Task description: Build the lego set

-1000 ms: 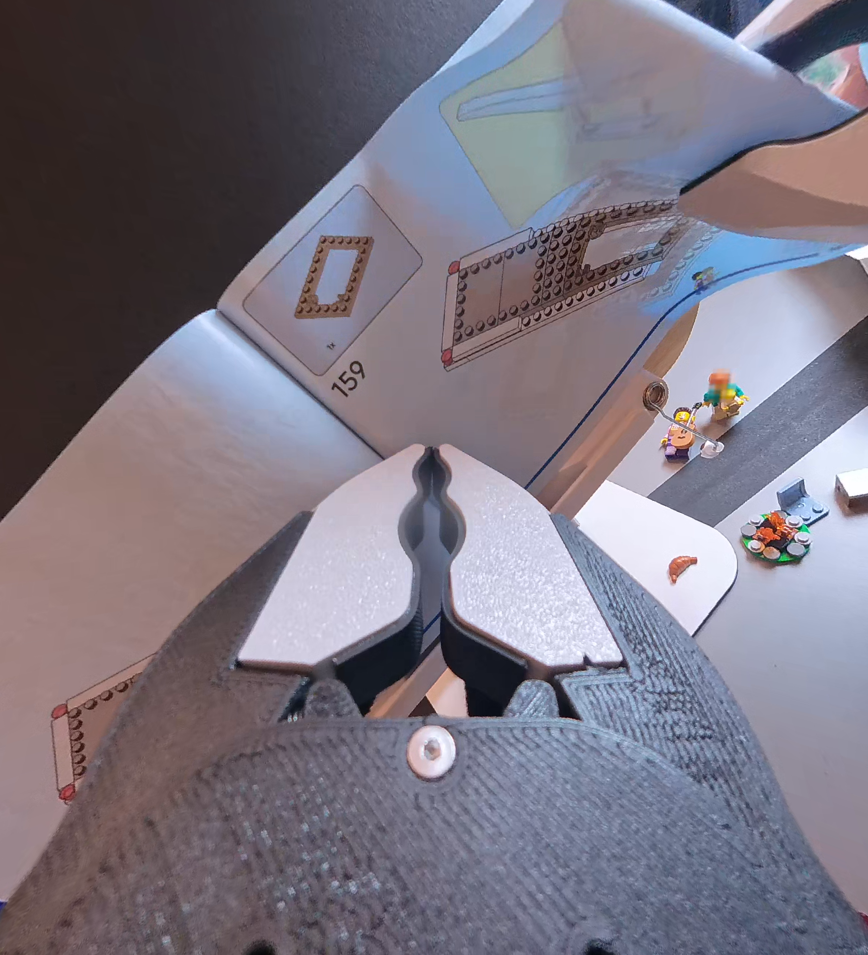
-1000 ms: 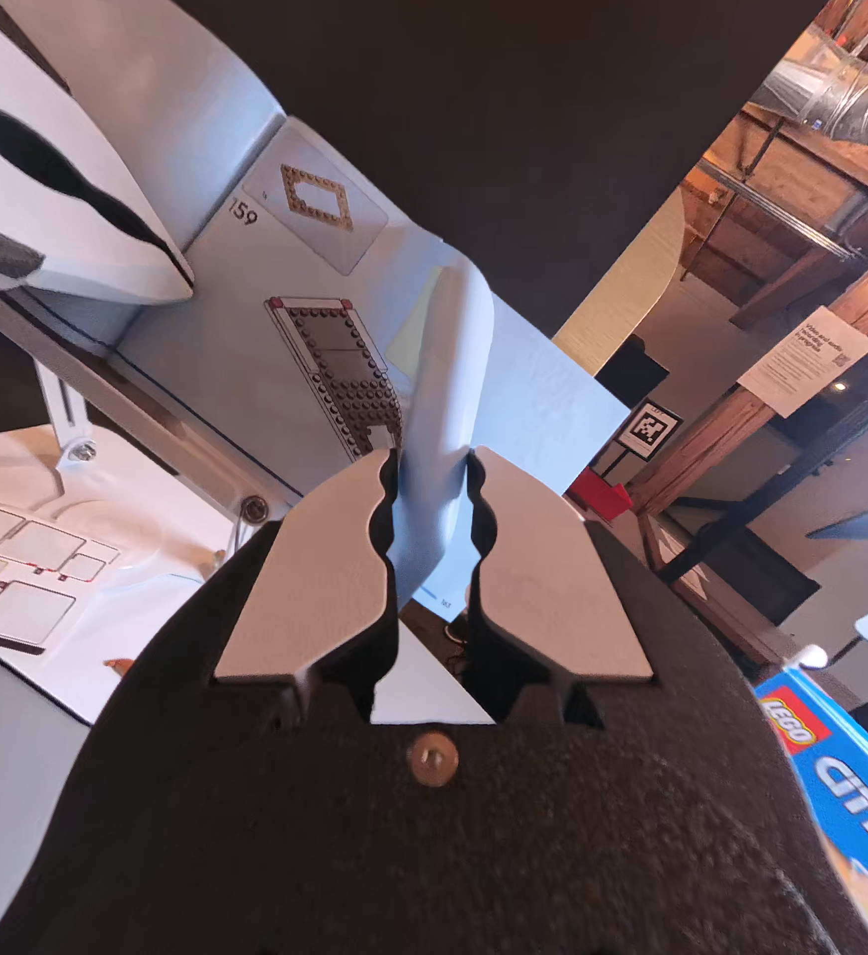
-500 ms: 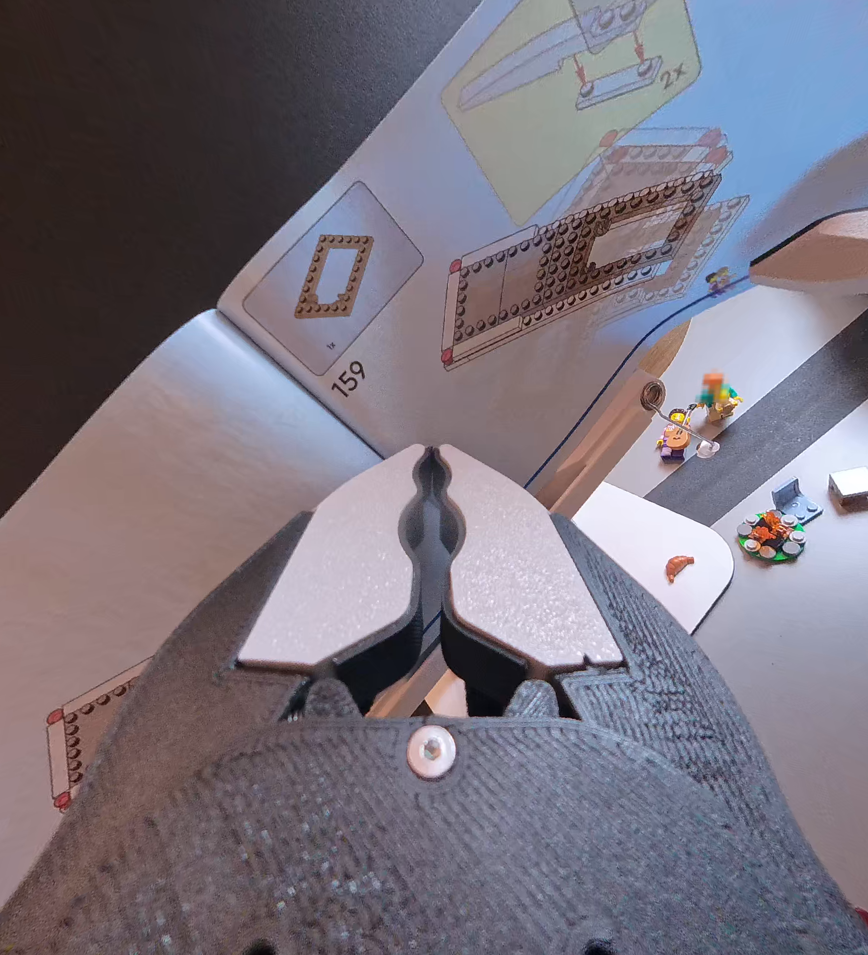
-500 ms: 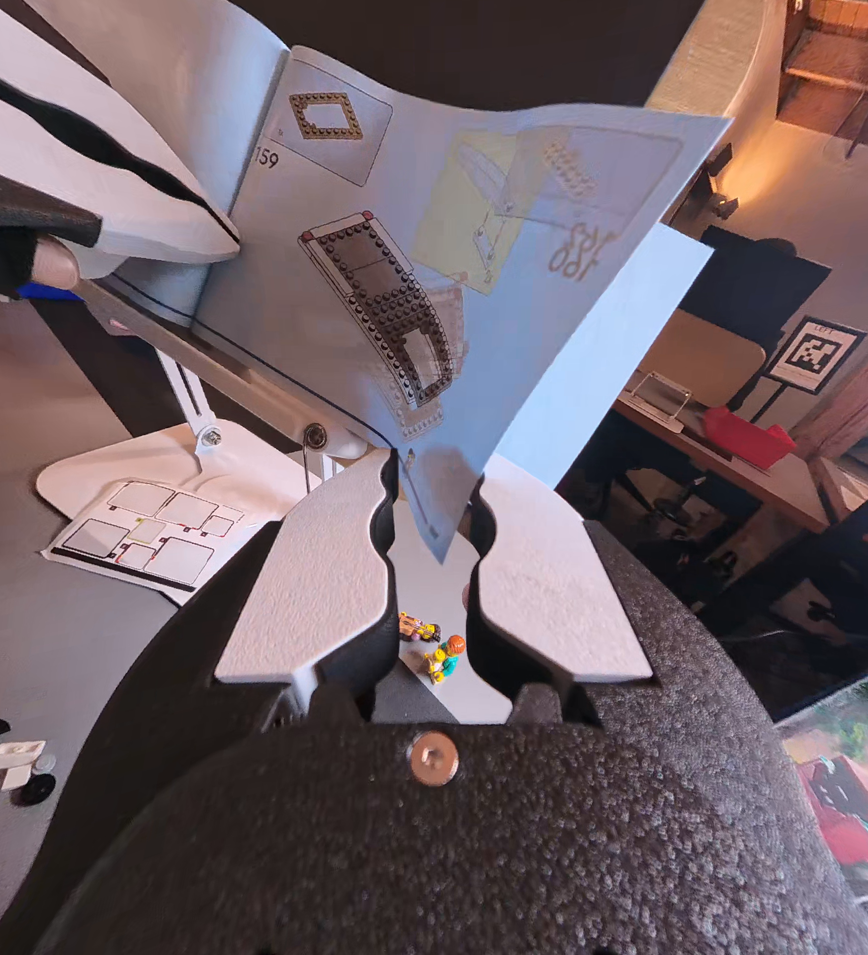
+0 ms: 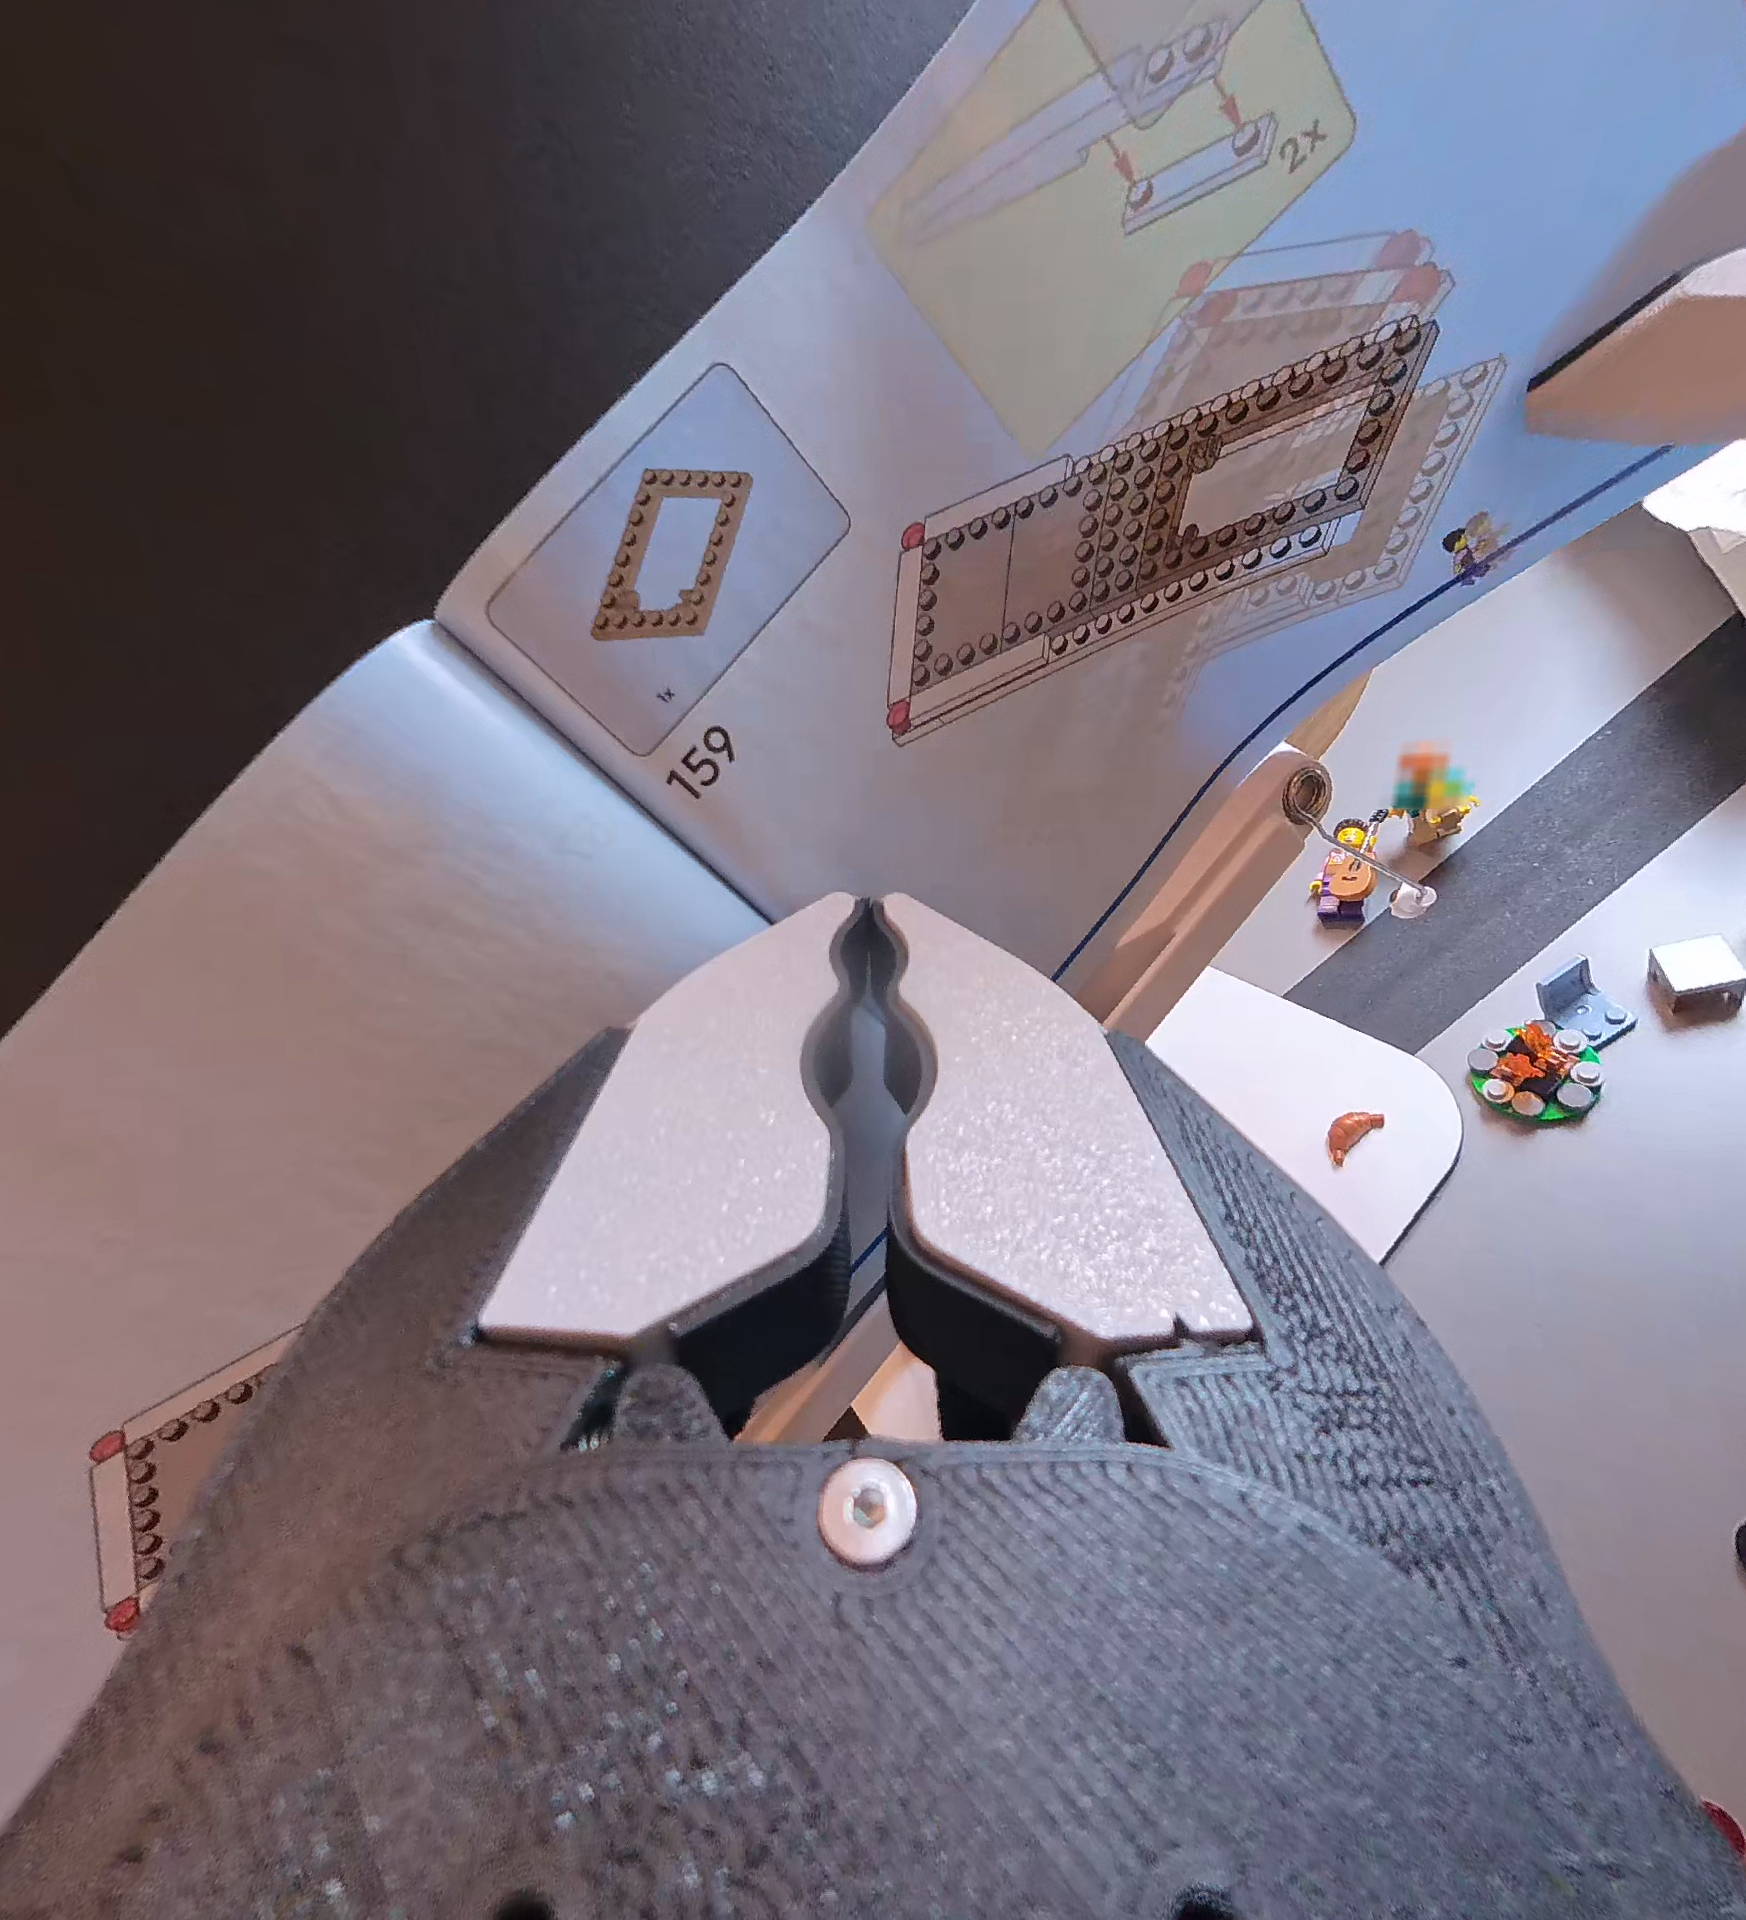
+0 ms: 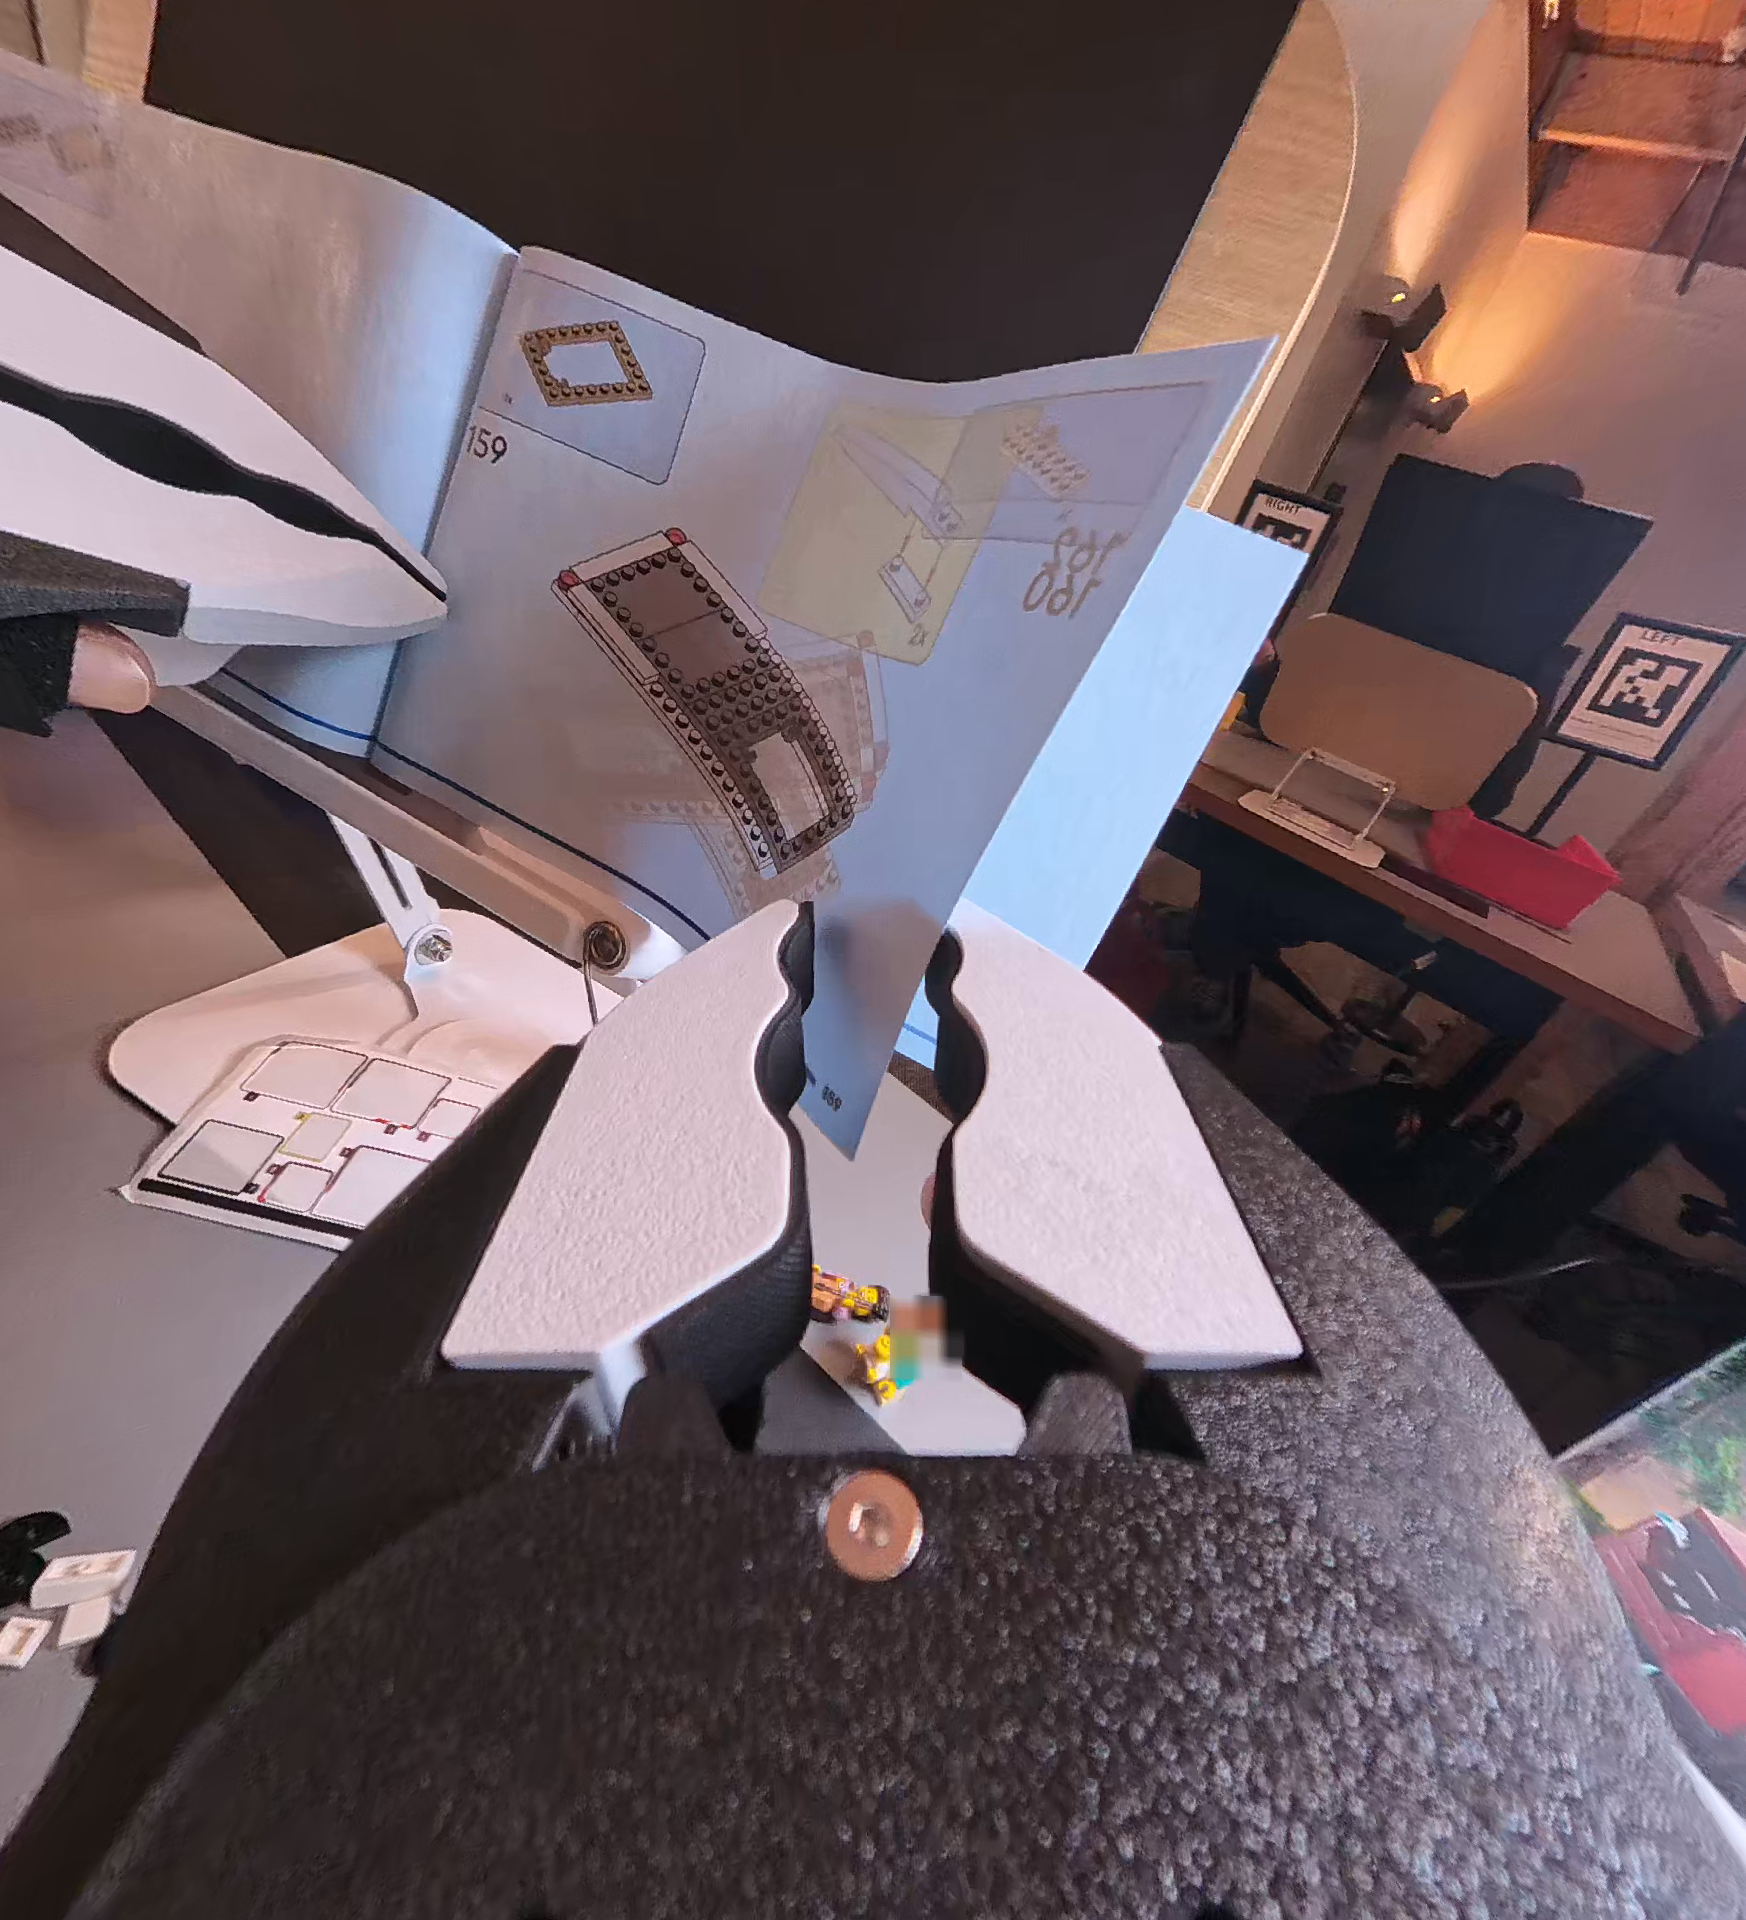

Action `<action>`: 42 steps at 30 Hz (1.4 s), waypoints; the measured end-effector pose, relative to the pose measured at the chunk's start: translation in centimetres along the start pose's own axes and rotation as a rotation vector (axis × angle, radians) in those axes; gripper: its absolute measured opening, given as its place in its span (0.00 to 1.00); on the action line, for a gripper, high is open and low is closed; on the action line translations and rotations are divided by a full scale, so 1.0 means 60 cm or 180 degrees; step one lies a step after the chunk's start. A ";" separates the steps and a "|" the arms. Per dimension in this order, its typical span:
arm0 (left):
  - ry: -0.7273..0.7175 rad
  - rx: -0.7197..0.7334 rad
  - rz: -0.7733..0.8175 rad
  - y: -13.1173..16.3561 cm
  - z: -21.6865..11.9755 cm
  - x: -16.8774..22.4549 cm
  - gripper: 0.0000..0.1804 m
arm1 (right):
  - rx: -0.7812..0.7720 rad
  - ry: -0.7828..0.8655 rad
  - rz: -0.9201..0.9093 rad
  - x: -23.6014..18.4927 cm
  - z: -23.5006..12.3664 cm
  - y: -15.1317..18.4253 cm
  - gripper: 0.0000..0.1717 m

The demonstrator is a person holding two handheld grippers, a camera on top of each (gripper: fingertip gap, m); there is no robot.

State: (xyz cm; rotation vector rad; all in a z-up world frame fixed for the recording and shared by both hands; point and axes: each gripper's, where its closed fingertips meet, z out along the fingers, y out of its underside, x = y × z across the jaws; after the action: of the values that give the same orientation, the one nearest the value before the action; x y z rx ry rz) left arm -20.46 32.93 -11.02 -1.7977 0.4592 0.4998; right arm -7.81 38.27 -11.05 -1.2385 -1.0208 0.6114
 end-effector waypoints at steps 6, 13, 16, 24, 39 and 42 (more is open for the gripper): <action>0.0182 0.0036 -0.0198 -0.005 -0.009 0.010 0.00 | 0.0065 -0.0148 0.0127 -0.010 -0.003 -0.009 0.02; 0.1538 0.0641 -0.1545 -0.093 -0.045 0.095 0.19 | 0.0184 -0.0411 0.0228 -0.049 -0.002 -0.031 0.00; 0.1976 0.0899 -0.2018 -0.132 -0.057 0.111 0.28 | 0.0229 -0.0483 0.0144 -0.069 -0.006 -0.045 0.00; 0.2016 0.1059 -0.2084 -0.149 -0.047 0.120 0.25 | 0.0347 -0.0591 -0.0270 -0.118 -0.015 -0.071 0.00; 0.2471 0.1299 -0.2212 -0.159 -0.079 0.116 0.03 | 0.0710 -0.1402 0.0405 -0.155 -0.045 -0.106 0.13; 0.2712 0.1403 -0.2385 -0.161 -0.092 0.113 0.03 | 0.0841 -0.1809 0.1294 -0.133 -0.053 -0.128 0.19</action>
State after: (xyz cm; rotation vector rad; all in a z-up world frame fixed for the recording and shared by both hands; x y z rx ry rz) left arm -9.02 29.78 -5.69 -1.5251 0.3768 -0.8584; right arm -9.64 28.06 -6.06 -1.0602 -1.1056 1.4272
